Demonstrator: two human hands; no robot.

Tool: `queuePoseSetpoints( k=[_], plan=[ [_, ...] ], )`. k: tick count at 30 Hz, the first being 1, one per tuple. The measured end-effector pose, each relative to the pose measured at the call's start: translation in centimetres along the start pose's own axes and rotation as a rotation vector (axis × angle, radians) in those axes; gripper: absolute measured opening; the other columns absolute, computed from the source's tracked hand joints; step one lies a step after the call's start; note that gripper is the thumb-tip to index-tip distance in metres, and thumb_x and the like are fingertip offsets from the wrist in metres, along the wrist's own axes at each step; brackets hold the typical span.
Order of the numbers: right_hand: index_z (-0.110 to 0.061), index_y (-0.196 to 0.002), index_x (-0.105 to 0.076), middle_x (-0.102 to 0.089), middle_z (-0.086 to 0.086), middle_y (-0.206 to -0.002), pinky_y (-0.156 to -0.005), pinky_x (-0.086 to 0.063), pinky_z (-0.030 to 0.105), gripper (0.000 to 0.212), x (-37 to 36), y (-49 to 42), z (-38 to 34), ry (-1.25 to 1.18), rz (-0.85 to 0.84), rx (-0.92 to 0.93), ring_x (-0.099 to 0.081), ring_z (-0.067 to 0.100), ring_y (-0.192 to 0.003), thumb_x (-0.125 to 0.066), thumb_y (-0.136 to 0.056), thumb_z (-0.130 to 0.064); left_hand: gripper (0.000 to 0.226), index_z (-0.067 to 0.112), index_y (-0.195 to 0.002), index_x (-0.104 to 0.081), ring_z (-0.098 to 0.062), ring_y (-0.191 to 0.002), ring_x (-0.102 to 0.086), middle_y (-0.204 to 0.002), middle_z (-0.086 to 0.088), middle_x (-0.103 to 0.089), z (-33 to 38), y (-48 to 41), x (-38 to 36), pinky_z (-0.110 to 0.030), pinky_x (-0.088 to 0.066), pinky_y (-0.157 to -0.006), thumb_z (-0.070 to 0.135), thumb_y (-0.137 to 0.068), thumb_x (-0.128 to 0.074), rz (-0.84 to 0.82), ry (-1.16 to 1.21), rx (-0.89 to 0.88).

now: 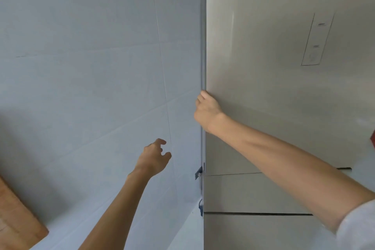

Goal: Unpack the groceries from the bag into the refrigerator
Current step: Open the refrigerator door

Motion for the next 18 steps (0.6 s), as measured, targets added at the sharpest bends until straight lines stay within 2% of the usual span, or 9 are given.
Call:
queuePoseSetpoints(
  k=[6,10,12,13,15,18],
  plan=[
    [-0.014,-0.109,-0.068,-0.059,0.006,-0.115,-0.111,-0.026,0.036,0.026,2.4,7.8,-0.7,-0.076,0.052,0.029,-0.048,0.027,-0.112,-0.058,-0.086,-0.015,0.039,0.024,-0.130,-0.053,-0.022,-0.101,-0.061,-0.119,-0.003,-0.063,0.3,1.7,-1.6,-0.035,-0.055,-0.086,0.032,-0.092,-0.059,-0.132,0.069,-0.123],
    [-0.014,-0.092,-0.074,-0.062,0.005,-0.102,-0.113,-0.031,0.040,0.020,2.8,13.1,-1.2,-0.110,0.106,-0.006,-0.054,0.030,-0.102,-0.067,-0.073,-0.012,0.034,0.025,-0.124,-0.057,-0.015,-0.098,-0.063,-0.111,0.003,-0.065,4.3,5.8,-4.2,-0.016,-0.049,-0.066,0.041,-0.094,-0.059,-0.279,0.293,-0.330],
    [-0.017,-0.085,-0.076,-0.066,0.005,-0.098,-0.116,-0.032,0.041,0.019,2.9,16.0,-1.4,-0.136,0.162,-0.037,-0.060,0.029,-0.100,-0.073,-0.067,-0.013,0.034,0.025,-0.121,-0.058,-0.011,-0.100,-0.064,-0.109,0.007,-0.067,6.7,8.5,-5.5,-0.014,-0.049,-0.072,0.044,-0.093,-0.060,-0.351,0.404,-0.435],
    [-0.018,-0.084,-0.077,-0.067,0.006,-0.100,-0.119,-0.028,0.041,0.020,3.0,17.6,-1.5,-0.146,0.166,-0.052,-0.061,0.029,-0.103,-0.072,-0.066,-0.013,0.034,0.024,-0.119,-0.058,-0.009,-0.098,-0.065,-0.107,0.007,-0.069,7.7,9.8,-6.1,-0.014,-0.048,-0.076,0.045,-0.092,-0.060,-0.367,0.433,-0.486],
    [-0.015,-0.086,-0.078,-0.065,0.012,-0.112,-0.123,-0.011,0.043,0.023,3.0,21.1,-1.8,-0.212,0.153,-0.071,-0.055,0.033,-0.118,-0.067,-0.067,-0.010,0.036,0.023,-0.113,-0.057,-0.005,-0.089,-0.066,-0.101,0.007,-0.069,9.3,12.1,-7.1,-0.012,-0.050,-0.073,0.049,-0.089,-0.062,-0.354,0.465,-0.556],
    [-0.013,-0.092,-0.077,-0.049,0.022,-0.143,-0.123,0.001,0.042,0.024,3.1,26.3,-1.9,-0.314,0.094,-0.167,-0.031,0.035,-0.144,-0.069,-0.070,-0.020,0.040,0.023,-0.108,-0.056,-0.008,-0.079,-0.067,-0.092,0.006,-0.068,10.5,15.0,-8.6,-0.025,-0.057,-0.071,0.053,-0.083,-0.067,-0.326,0.510,-0.600]
  ],
)
Point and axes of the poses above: each hand's wrist, its own y-axis away from the middle knuckle, its own x-axis out of the back of the hand, z = x × y, the point moved 3 cm from there along -y, towards the middle knuckle
